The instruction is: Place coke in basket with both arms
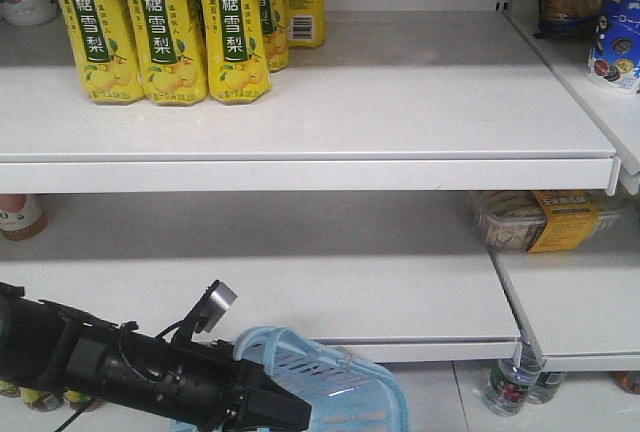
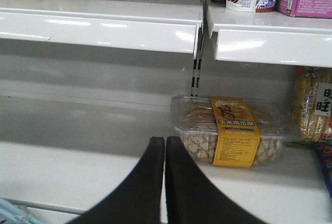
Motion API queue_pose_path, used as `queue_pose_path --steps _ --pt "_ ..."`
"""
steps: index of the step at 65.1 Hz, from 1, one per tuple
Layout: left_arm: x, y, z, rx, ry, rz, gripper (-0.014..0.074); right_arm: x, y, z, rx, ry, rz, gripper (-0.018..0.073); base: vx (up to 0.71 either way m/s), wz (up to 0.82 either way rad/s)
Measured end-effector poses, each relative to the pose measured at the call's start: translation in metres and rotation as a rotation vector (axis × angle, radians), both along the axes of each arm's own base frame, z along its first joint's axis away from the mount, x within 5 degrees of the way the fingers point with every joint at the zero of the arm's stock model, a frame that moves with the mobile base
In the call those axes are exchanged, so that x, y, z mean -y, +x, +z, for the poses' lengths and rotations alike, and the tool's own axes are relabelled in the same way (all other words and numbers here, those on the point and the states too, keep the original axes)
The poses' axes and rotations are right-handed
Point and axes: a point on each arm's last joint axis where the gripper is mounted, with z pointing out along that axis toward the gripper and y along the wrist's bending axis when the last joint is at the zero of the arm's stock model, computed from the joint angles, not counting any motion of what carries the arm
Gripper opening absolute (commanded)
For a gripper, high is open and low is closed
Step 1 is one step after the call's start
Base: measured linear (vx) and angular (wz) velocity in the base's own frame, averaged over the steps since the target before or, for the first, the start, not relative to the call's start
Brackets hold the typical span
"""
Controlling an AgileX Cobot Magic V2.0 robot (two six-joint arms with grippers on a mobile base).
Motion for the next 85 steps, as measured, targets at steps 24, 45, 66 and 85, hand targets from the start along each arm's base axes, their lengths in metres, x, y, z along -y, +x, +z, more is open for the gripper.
queue_pose_path --steps 24,45,66,85 --pt "0.000 0.000 0.000 0.000 -0.001 0.000 -0.0006 0.000 0.000 0.000 0.000 0.000 0.000 -0.0009 0.00 0.00" --pt "0.011 -0.018 0.015 0.050 -0.002 -0.056 -0.0006 0.000 0.000 0.000 0.000 0.000 0.000 -0.0009 0.00 0.00" --pt "0.003 -0.075 0.068 0.217 -0.091 -0.143 -0.0006 0.000 0.000 0.000 0.000 0.000 0.000 -0.0009 0.00 0.00" --pt "-0.025 -0.109 0.114 0.545 -0.074 -0.021 -0.0006 0.000 0.000 0.000 0.000 0.000 0.000 -0.0009 0.00 0.00"
